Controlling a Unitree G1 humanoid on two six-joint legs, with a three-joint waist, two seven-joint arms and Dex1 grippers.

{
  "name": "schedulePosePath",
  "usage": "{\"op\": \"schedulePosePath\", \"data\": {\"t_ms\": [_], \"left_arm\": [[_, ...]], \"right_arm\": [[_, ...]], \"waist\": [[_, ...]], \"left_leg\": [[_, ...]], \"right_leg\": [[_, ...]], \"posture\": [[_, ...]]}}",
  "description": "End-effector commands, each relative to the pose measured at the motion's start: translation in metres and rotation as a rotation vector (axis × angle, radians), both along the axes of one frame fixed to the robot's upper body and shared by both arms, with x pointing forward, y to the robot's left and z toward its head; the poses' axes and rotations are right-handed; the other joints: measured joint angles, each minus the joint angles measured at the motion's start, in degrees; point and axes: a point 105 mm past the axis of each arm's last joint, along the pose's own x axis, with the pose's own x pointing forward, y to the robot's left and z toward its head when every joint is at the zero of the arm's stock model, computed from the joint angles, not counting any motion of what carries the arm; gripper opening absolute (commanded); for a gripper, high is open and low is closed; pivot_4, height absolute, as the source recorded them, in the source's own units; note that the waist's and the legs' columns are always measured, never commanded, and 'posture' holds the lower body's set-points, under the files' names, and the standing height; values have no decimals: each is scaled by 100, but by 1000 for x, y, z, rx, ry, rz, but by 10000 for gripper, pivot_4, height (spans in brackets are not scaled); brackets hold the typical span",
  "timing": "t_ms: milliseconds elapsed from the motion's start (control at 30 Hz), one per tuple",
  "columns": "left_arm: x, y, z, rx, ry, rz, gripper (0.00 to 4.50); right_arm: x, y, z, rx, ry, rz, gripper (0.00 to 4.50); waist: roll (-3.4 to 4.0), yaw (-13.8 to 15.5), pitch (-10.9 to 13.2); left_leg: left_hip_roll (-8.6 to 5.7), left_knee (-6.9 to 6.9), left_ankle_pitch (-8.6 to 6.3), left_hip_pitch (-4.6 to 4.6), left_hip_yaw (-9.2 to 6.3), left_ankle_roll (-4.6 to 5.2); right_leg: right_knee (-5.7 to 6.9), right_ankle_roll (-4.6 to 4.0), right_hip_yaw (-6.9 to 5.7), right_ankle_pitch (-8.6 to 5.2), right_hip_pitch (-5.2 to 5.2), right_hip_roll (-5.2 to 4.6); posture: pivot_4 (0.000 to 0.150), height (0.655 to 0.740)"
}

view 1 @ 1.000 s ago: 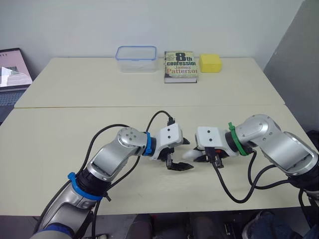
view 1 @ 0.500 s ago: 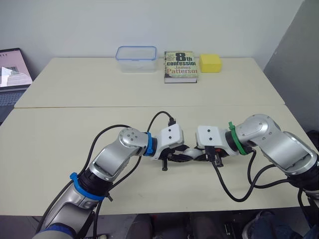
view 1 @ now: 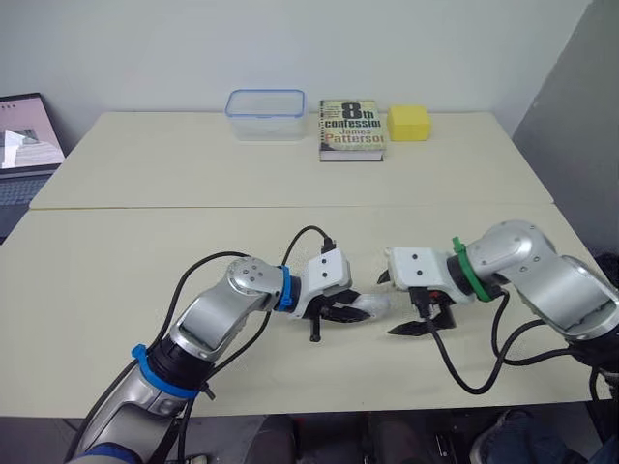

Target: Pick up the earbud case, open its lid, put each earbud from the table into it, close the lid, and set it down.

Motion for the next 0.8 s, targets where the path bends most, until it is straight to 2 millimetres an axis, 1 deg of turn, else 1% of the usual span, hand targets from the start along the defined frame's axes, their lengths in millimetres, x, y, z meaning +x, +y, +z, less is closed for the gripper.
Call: {"op": "schedulePosePath", "data": {"t_ms": [33, 133, 200, 300, 367, 467, 667, 800], "left_arm": [[3, 5, 15, -172, -10, 58, 7476], [11, 11, 21, -354, -2, 158, 7476], [15, 19, 16, -422, -40, 217, 7476], [11, 25, 6, -421, -122, 216, 7476], [9, 25, 7, -434, -158, 208, 7476], [9, 24, 12, -459, -188, 205, 7475], [10, 22, 16, -468, -231, 183, 7476], [7, 19, 15, -466, -239, 158, 7476]], "right_arm": [[6, -15, 22, 5, -136, 37, 43830], [7, -18, 36, 60, -219, 79, 43830], [5, -13, 47, 142, -275, 110, 43830], [-5, -6, 52, 199, -280, 148, 43830], [-6, 0, 50, 205, -269, 140, 43830], [-1, 13, 55, 250, -287, 119, 43830], [14, 35, 52, 243, -311, 104, 43830], [21, 43, 51, 240, -319, 95, 43830]], "waist": [[0, 3, 0], [0, 4, 0], [0, 4, 0], [1, 4, -1], [2, 11, -2], [2, 14, -2], [3, 9, -2], [3, 7, -2]], "left_leg": [[0, 0, 0, 0, 1, 0], [2, 0, 0, 1, 4, 0], [2, 2, 0, 1, 2, 0], [4, 3, 0, 7, 0, 0], [4, 3, 1, 7, -3, -1], [2, 8, 1, 5, -2, -1], [1, 19, 1, 7, 9, -1], [1, 22, 1, 5, 8, -1]], "right_leg": [[-1, 0, 1, 0, 0, 0], [0, -8, 3, 5, 0, -2], [0, -11, 4, 7, 2, -3], [4, -13, 7, 9, 6, -2], [5, -15, 7, 10, 7, -1], [4, -16, 7, 15, 8, -2], [3, -1, 7, 24, 10, -1], [2, -8, 5, 32, 9, 0]], "posture": [[1500, 7278], [1500, 7278], [1500, 7278], [1500, 7278], [1500, 7278], [1500, 7278], [1500, 7278], [1500, 7278]]}}
